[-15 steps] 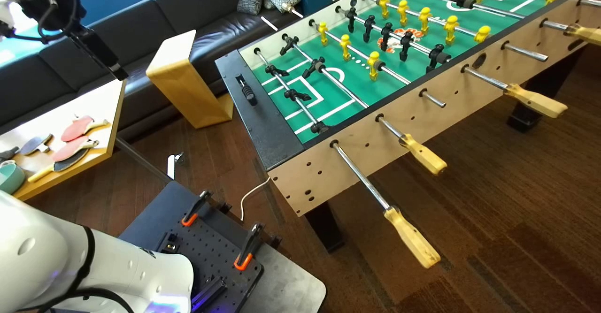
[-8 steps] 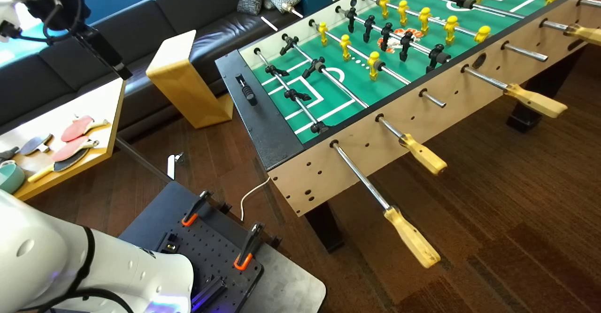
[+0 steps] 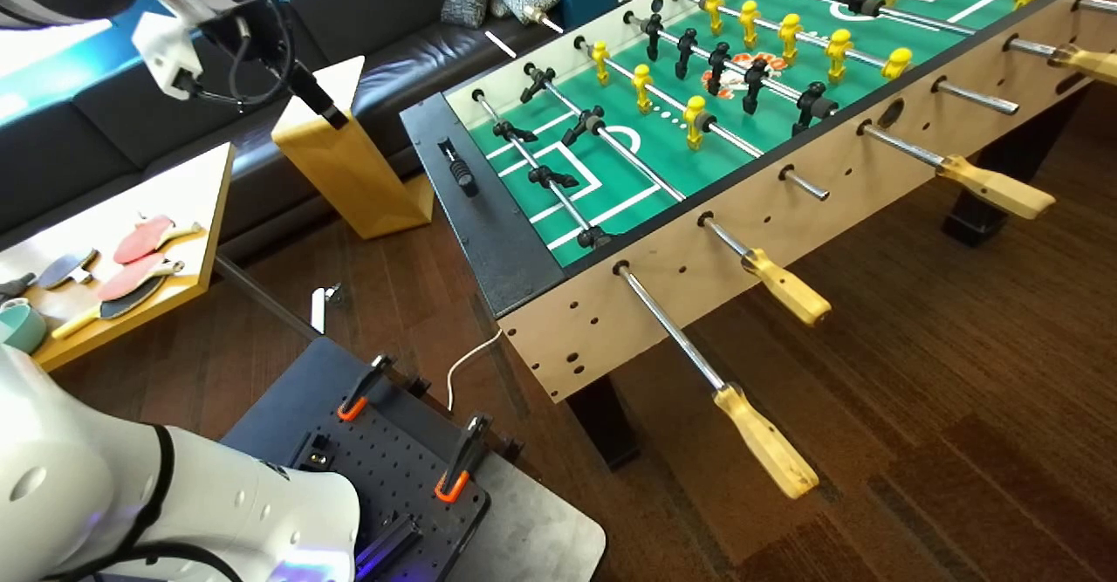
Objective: Move the black discs on the football table to the left
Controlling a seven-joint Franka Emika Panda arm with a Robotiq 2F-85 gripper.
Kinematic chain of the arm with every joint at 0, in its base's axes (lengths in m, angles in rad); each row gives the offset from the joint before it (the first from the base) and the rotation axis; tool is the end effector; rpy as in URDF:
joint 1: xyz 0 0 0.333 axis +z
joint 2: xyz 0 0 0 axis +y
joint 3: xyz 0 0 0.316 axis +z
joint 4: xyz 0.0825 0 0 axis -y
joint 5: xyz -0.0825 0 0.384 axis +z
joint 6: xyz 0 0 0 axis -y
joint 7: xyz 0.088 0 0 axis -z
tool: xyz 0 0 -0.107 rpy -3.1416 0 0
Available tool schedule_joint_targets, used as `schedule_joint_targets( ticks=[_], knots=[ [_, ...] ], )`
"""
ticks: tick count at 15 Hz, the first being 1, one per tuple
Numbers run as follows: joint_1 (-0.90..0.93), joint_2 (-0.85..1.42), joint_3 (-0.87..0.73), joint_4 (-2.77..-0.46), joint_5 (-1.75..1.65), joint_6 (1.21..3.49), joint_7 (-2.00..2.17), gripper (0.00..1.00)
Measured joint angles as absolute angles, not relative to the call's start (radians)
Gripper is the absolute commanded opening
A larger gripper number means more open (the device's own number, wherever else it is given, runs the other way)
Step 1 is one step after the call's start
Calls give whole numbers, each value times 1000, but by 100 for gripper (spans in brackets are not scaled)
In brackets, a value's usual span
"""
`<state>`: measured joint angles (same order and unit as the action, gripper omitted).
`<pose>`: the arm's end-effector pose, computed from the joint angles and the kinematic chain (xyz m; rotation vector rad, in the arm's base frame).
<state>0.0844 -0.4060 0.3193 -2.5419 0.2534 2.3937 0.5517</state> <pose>0.3978 0.1739 0.4301 -2.9165 0.4740 -0.2813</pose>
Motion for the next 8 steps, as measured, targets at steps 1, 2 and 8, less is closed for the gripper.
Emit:
schedule_joint_targets(
  ticks=[1, 2, 8],
  knots=[
    [74, -357, 324, -2532, 227, 2433, 585, 100],
    [69, -312, 326, -2521, 201, 2462, 616, 100],
    [84, -166, 314, -2472, 143, 2504, 683, 100]
  ],
)
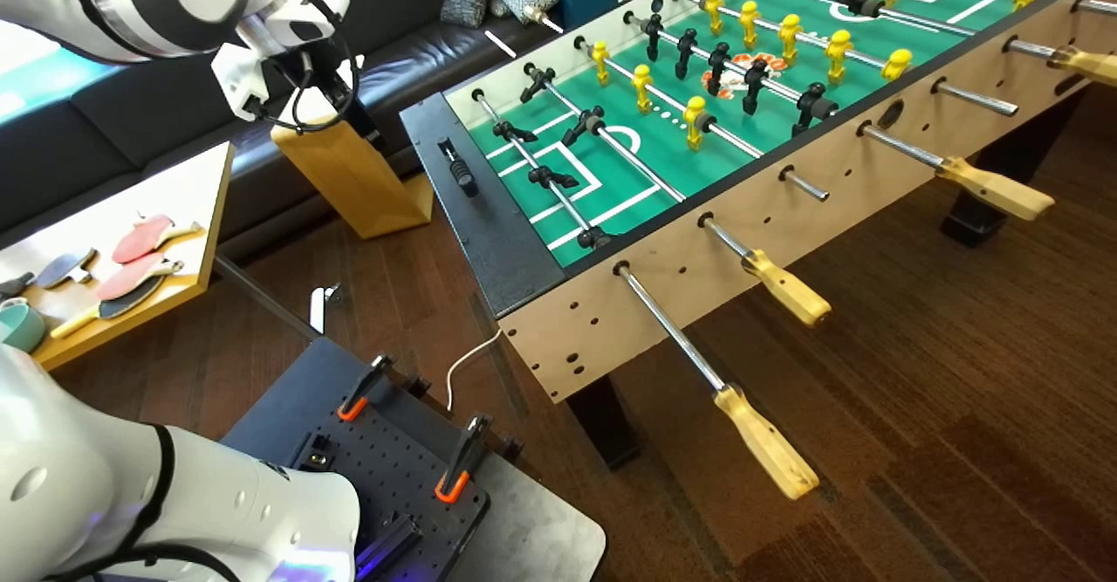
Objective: Move the black discs on the football table to the left
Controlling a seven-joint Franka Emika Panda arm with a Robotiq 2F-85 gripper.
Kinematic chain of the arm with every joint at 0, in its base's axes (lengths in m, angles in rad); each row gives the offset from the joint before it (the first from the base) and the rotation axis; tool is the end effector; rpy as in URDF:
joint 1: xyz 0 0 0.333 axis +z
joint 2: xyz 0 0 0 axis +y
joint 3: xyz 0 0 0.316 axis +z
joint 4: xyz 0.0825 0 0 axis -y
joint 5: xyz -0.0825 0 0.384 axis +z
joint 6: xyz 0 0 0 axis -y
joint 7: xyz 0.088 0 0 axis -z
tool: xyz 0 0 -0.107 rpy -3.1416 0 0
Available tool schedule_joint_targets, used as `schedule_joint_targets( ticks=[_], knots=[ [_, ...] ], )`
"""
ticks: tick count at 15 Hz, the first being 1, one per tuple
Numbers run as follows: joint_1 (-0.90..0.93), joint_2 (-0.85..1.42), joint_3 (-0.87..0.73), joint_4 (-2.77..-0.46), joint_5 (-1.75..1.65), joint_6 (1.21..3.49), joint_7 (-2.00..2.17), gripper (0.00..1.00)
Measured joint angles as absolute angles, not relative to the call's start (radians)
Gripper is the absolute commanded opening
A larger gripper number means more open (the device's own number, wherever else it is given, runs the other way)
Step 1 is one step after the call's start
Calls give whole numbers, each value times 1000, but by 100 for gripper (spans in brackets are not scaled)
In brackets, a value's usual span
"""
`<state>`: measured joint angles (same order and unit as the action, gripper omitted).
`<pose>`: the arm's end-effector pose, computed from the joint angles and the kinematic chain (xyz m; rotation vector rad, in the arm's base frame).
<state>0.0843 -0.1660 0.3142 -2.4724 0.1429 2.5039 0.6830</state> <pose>0.4398 0.1841 0.3703 -2.9404 0.5814 -0.2129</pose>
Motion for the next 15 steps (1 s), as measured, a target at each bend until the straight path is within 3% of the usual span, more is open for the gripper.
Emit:
schedule_joint_targets(
  ticks=[2, 3, 5, 13, 15],
  knots=[
    [86, -172, 312, -2473, 143, 2504, 683, 100],
    [86, -173, 310, -2473, 136, 2498, 693, 75],
    [86, -168, 297, -2473, 124, 2492, 716, 66],
    [83, -76, 251, -2416, -33, 2484, 863, 4],
    [84, -30, 241, -2384, -75, 2484, 897, 0]
  ],
)
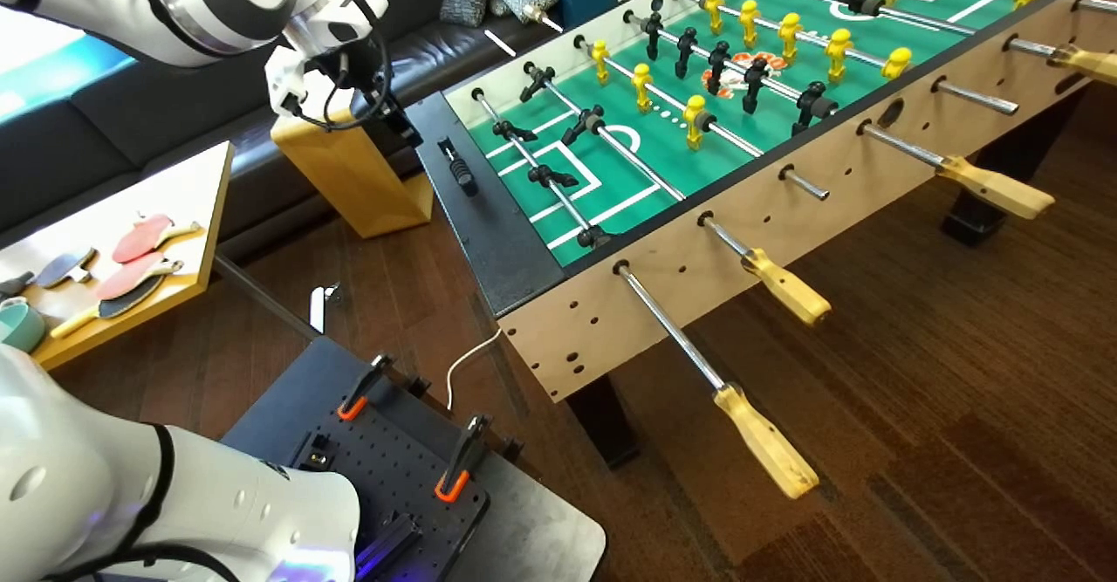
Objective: Move the black discs on the football table to the left
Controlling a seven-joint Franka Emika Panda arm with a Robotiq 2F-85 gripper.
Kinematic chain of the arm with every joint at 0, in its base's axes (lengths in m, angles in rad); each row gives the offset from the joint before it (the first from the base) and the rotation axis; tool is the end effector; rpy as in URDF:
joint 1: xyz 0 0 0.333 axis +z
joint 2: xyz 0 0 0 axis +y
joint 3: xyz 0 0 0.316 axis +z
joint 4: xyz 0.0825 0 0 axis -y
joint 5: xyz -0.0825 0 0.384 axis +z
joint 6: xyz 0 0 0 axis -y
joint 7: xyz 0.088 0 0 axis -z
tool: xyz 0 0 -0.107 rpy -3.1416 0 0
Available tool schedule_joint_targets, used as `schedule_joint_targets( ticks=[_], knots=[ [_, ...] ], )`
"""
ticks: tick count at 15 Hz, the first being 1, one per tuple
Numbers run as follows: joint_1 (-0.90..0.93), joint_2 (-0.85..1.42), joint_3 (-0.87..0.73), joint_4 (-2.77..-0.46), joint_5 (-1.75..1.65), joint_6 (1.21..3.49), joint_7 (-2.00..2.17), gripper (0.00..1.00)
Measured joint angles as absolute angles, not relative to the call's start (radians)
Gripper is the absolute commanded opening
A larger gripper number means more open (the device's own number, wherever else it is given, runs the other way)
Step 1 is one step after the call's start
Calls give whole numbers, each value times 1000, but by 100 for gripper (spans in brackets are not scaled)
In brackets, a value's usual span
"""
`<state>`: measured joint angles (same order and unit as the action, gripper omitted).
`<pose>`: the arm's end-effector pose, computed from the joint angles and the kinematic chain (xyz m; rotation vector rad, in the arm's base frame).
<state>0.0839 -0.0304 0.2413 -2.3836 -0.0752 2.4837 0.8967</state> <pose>0.4780 0.1615 0.3441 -3.0044 0.7906 -0.2157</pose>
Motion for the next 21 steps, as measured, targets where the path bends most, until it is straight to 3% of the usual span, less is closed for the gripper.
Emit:
schedule_joint_targets(
  ticks=[9, 21],
  knots=[
    [146, 196, 180, -2234, -144, 2478, 966, 1],
    [175, 224, 148, -2224, -141, 2478, 966, 0]
  ],
)
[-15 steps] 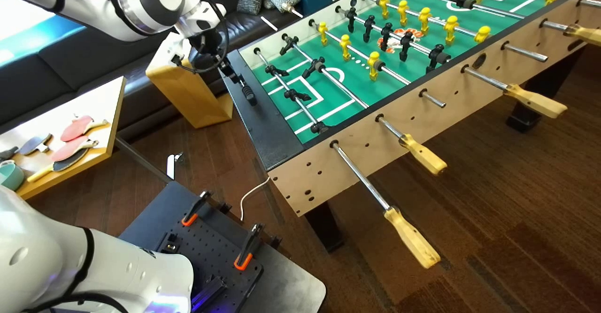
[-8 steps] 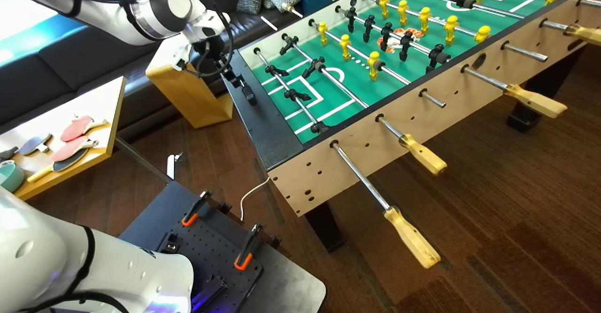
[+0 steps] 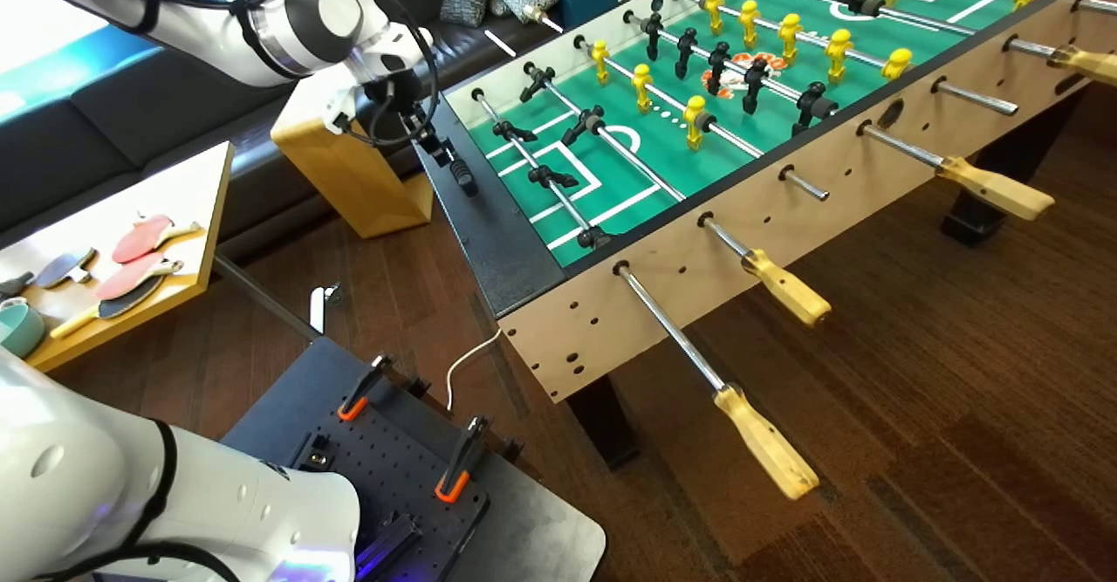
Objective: Move the black discs on the football table to the left
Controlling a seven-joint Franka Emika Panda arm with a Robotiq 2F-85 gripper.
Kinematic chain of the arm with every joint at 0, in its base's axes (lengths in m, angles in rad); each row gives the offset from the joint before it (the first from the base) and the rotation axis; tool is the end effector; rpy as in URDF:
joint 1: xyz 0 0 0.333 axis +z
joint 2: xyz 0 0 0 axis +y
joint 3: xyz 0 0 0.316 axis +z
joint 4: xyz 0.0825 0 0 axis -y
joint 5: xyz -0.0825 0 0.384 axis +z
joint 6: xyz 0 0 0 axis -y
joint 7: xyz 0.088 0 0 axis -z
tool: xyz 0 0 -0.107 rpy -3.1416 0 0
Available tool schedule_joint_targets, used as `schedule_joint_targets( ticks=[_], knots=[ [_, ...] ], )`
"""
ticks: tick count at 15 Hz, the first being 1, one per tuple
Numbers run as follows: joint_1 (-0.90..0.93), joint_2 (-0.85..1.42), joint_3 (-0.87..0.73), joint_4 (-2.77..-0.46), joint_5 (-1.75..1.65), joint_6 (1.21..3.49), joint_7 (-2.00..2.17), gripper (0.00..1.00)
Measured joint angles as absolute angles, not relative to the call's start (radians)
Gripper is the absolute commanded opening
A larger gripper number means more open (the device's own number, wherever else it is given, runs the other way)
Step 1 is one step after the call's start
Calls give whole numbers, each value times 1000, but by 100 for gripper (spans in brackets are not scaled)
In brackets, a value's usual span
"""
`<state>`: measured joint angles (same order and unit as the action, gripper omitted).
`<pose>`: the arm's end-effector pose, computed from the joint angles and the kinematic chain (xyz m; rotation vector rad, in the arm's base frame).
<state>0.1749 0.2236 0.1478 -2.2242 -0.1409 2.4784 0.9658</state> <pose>0.5223 0.1750 0.2774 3.0042 -0.8277 0.0955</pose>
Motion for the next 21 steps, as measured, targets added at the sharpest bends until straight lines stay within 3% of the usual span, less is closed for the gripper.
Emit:
schedule_joint_targets(
  ticks=[21],
  knots=[
    [238, 372, 81, -2097, -143, 2478, 964, 0]
  ],
)
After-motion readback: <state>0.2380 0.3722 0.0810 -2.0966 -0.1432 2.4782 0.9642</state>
